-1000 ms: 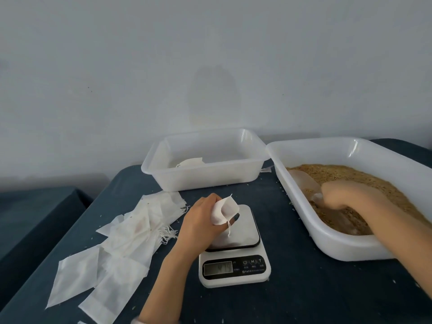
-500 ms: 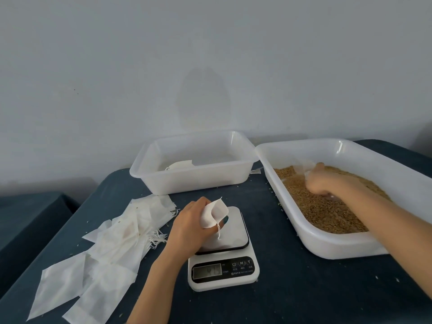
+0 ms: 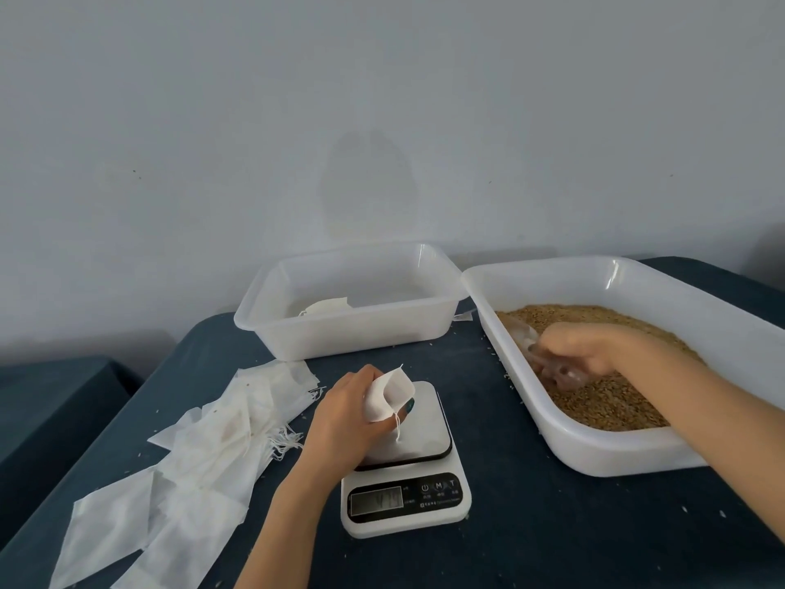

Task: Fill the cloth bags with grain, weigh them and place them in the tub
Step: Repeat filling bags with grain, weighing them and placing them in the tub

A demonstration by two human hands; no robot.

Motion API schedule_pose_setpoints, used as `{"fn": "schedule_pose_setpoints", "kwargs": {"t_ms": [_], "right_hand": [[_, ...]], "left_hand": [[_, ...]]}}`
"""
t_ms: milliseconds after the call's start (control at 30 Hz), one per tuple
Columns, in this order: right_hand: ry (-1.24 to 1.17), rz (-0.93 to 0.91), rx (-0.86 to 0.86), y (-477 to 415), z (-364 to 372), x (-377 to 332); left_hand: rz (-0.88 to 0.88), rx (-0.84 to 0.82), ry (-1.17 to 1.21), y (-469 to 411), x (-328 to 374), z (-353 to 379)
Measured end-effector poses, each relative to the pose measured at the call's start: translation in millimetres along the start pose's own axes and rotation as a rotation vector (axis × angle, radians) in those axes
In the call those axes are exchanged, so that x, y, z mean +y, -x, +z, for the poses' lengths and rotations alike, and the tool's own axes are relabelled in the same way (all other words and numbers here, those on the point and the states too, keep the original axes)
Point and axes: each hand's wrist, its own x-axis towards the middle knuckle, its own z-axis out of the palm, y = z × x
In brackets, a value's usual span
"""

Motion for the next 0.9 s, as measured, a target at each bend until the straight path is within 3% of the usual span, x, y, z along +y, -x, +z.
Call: {"fn": "schedule_pose_setpoints", "kwargs": {"t_ms": [200, 433, 900], "right_hand": [[-0.26, -0.092, 0.016, -1.4, -9.7, -2.8], [-0.235, -0.147, 0.195, -7.8, -17.1, 1.0], [-0.361, -0.161, 0.244, -2.1, -22.6, 0.6]], "left_hand": [[0.009, 0.021, 0.01, -0.5, -1.4, 0.4], [0.011, 0.076, 0.028, 0.2, 2.1, -1.1], [-0.063, 0.085, 0.408, 5.1, 11.4, -6.9]]}}
